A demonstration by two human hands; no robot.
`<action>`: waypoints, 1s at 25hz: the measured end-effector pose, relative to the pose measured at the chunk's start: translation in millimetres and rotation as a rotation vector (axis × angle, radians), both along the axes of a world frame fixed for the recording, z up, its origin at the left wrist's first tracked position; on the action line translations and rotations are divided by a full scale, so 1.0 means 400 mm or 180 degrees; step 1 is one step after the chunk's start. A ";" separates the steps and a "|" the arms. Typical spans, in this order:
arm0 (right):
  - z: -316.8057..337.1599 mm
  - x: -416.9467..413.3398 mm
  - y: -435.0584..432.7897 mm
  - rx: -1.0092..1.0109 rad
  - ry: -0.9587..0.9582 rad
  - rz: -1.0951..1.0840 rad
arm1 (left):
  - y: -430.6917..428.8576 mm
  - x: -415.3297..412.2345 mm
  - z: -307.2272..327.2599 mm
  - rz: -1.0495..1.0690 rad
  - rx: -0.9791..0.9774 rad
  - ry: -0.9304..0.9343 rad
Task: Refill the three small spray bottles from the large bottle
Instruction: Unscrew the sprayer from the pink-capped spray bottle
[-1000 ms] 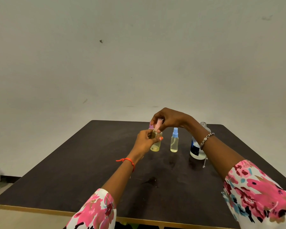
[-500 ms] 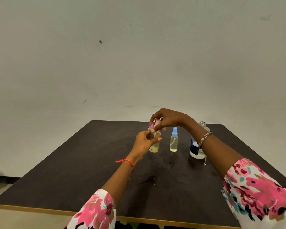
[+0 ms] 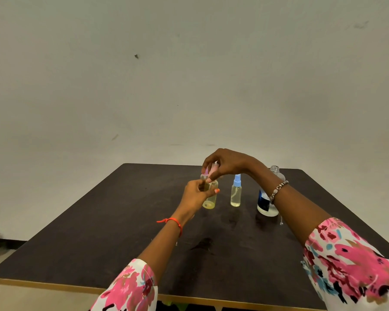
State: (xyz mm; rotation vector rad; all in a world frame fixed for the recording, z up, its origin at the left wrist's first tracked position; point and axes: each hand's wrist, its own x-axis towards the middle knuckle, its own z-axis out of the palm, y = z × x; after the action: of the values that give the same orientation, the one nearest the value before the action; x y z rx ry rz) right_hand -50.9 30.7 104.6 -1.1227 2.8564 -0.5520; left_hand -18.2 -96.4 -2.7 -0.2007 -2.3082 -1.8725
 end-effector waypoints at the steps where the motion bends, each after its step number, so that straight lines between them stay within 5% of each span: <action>1: -0.004 -0.001 -0.003 -0.0109 0.0040 -0.0139 | 0.001 0.000 -0.001 -0.0008 0.0001 -0.0002; 4: -0.013 -0.003 -0.005 -0.0163 0.0049 -0.0578 | 0.005 0.000 -0.001 -0.0009 0.0020 0.0004; 10: -0.001 0.010 -0.002 0.0043 -0.0102 -0.0197 | 0.003 0.003 -0.002 -0.0041 -0.0003 0.0066; 25: -0.014 0.003 -0.004 0.0164 -0.0032 -0.0469 | 0.004 0.006 0.002 -0.0015 -0.0031 0.0063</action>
State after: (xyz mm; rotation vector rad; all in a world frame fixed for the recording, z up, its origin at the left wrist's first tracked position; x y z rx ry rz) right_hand -49.7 29.1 99.2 -0.9047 2.9429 -0.4850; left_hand -15.9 -94.9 -2.0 -0.2250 -2.3064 -1.8535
